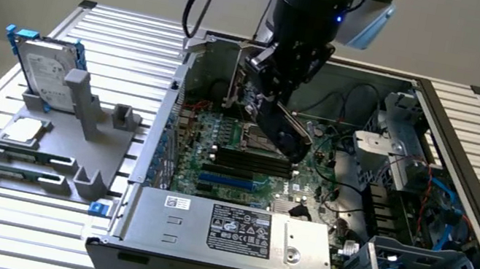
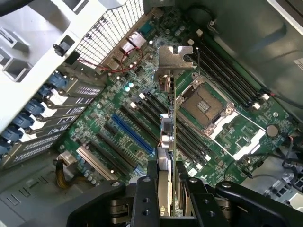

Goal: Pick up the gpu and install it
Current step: 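Insert the gpu into the slot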

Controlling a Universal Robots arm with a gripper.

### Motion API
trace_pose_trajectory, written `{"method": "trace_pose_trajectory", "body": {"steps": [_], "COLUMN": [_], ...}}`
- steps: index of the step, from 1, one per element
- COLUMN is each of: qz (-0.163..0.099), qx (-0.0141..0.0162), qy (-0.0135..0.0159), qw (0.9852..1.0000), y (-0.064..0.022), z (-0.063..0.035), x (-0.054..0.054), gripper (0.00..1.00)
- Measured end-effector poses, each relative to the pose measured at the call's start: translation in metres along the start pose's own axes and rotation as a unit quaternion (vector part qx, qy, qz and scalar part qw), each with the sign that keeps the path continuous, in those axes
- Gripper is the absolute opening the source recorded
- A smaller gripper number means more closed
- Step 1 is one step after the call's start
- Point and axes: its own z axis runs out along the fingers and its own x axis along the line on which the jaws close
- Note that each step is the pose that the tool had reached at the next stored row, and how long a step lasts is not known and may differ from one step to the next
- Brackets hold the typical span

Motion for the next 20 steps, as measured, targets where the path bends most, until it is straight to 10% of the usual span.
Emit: {"method": "trace_pose_trajectory", "body": {"steps": [10, 20], "qz": [-0.091, -0.181], "qx": [0.0025, 0.0050], "qy": [0.0018, 0.0036], "qw": [0.9959, 0.9834], "y": [-0.0001, -0.0002], "z": [0.0052, 0.0105], "x": [-0.0001, -0.0003], "gripper": [0.26, 0.26]}}
